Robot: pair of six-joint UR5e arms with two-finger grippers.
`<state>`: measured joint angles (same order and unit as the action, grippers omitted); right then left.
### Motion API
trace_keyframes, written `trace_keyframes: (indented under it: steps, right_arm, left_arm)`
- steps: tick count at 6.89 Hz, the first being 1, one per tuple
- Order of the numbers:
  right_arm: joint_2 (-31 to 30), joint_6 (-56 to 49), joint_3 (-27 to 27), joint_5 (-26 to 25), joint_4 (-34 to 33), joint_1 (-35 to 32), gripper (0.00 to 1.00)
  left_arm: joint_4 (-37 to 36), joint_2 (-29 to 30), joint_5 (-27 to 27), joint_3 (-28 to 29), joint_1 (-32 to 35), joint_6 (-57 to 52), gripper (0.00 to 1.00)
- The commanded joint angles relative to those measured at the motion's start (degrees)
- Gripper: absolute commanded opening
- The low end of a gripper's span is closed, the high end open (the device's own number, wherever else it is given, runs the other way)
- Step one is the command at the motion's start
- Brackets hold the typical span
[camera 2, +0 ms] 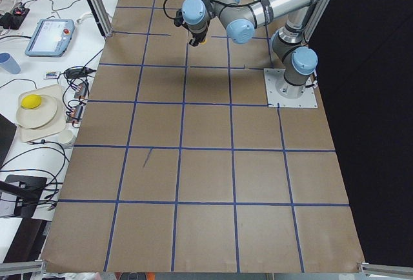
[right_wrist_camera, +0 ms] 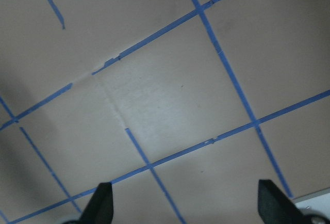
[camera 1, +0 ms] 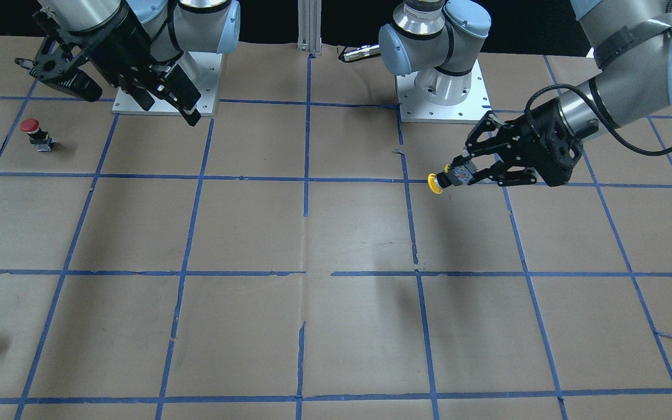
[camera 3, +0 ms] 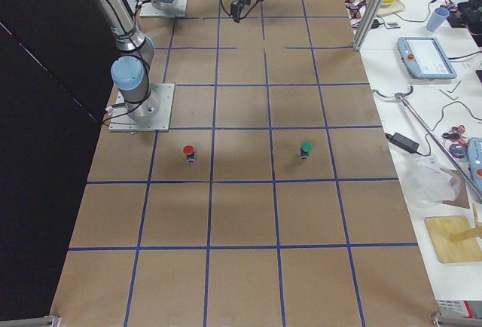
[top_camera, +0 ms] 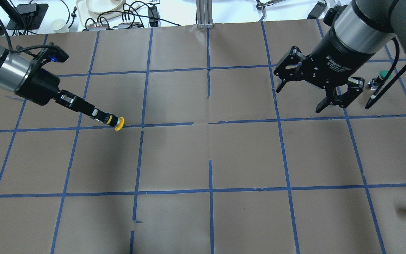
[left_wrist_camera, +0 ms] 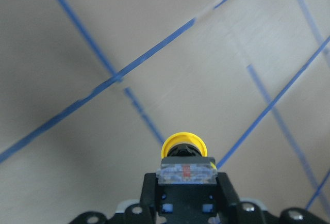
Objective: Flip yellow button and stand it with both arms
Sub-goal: 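Lift the button with the left gripper and carry it toward the right gripper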
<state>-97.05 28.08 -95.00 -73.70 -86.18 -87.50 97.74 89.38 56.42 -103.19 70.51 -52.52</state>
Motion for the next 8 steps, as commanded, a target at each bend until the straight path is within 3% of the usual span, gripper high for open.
trace_keyframes:
  steps: [1, 2, 4, 5, 6, 7, 8]
  right_arm:
    - [-0.1, 4.0, 0.0, 11.7, -0.5, 4.2, 1.0]
    - [-0.4, 6.2, -0.4, 17.9, 0.0, 5.5, 1.0]
    - [-0.5, 9.3, -0.4, 24.1, -0.4, 5.5, 1.0]
    - [-0.7, 9.3, -0.5, 24.6, -0.1, 5.5, 1.0]
    - [-0.6, 10.1, -0.5, 31.3, 0.4, 5.4, 1.0]
    - [-0.7, 13.5, -0.5, 34.1, 0.4, 5.5, 1.0]
    - [-0.7, 15.8, -0.5, 37.5, 0.4, 5.4, 1.0]
  left_arm:
    - [3.4, -1.0, -17.4, -0.7, 5.1, 12.7, 0.16]
    - [3.3, -2.6, -22.0, -0.6, 8.4, 19.4, 0.16]
    - [2.8, -5.0, -32.9, -0.6, 13.1, 31.6, 0.1]
    - [2.3, -5.5, -36.0, -0.7, 14.6, 34.4, 0.1]
    - [2.5, -5.4, -39.7, -0.8, 15.8, 34.8, 0.1]
    - [2.3, -5.8, -43.4, -1.0, 17.0, 36.9, 0.1]
    - [1.7, -5.7, -43.6, -1.1, 17.3, 37.1, 0.1]
